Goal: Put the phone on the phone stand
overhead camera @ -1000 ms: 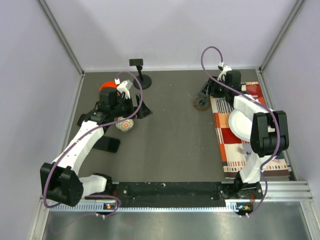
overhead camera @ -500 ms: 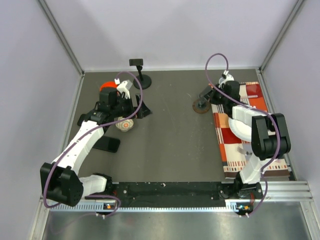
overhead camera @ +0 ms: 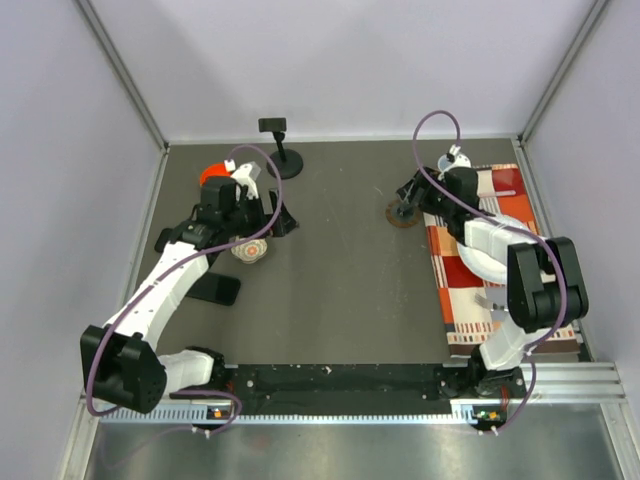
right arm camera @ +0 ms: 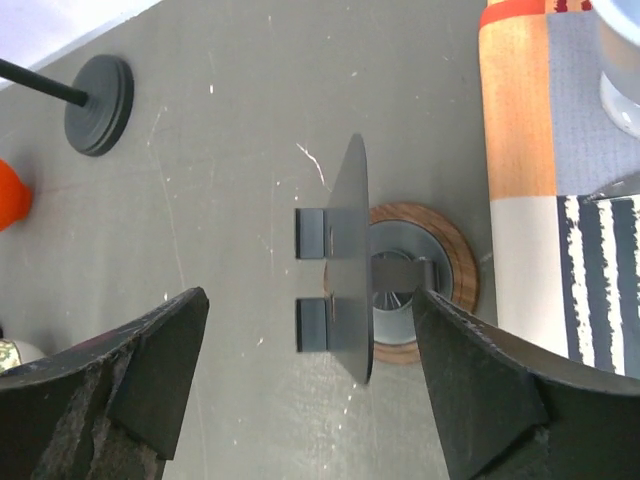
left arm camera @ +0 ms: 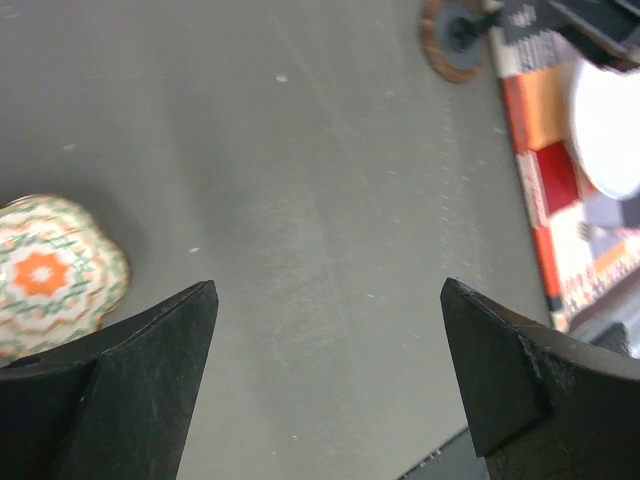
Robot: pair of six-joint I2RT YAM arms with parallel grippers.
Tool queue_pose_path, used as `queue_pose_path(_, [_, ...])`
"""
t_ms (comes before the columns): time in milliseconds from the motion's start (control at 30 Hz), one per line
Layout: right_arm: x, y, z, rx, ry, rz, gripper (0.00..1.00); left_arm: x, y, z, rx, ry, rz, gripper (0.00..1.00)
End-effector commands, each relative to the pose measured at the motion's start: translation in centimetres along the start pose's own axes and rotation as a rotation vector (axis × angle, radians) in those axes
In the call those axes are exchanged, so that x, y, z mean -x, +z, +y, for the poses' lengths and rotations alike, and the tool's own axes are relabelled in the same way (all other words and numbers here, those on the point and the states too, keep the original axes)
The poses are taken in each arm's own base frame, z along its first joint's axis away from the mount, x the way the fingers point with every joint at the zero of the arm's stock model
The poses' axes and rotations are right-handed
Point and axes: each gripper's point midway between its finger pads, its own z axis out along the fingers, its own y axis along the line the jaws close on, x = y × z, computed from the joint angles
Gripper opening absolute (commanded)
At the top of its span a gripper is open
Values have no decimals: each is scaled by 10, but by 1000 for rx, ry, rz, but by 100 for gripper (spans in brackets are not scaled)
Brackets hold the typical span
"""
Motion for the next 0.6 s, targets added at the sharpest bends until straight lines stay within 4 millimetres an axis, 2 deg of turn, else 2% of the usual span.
queue_pose_path(0, [30, -30, 18, 3, -39, -91, 89, 13, -13, 45, 301, -51, -64, 98])
queue_pose_path(33, [35, -40, 21, 3, -60, -111, 91, 17, -19, 65, 422, -69, -93, 98])
queue_pose_path(67, [36, -45, 20, -5, -64, -117, 93, 26, -24, 68, 463, -90, -116, 98])
queue_pose_path(100, [32, -50, 14, -33, -65, -113, 97, 17, -29, 79, 538, -125, -82, 98])
queue_pose_path(167, [40, -65, 19, -33, -84, -143, 97, 24, -44, 97, 653, -195, -109, 98])
queue_pose_path(267, [48, -81, 23, -38, -101, -172, 97, 13, -66, 124, 758, -317, -131, 98])
queue_pose_path(300, [49, -85, 23, -42, -102, -177, 97, 13, -77, 127, 768, -351, -167, 99])
queue_pose_path(333, [49, -89, 22, -49, -111, -178, 97, 2, -86, 147, 815, -438, -187, 98])
queue_pose_path(367, [53, -96, 24, -50, -115, -199, 97, -3, -90, 152, 816, -489, -197, 99])
queue_pose_path(400, [53, -98, 23, -53, -118, -201, 97, -6, -105, 169, 858, -570, -235, 99])
queue_pose_path(467, [55, -104, 27, -37, -128, -213, 97, -25, -111, 179, 903, -697, -193, 99])
queue_pose_path(500, [54, -106, 29, -31, -131, -212, 97, -35, -112, 191, 948, -755, -149, 99])
queue_pose_path(533, [54, -107, 30, -25, -132, -214, 97, -45, -119, 191, 1002, -824, -105, 99])
queue_pose_path(567, [53, -108, 31, -19, -135, -213, 97, -58, -116, 199, 1054, -873, -36, 99])
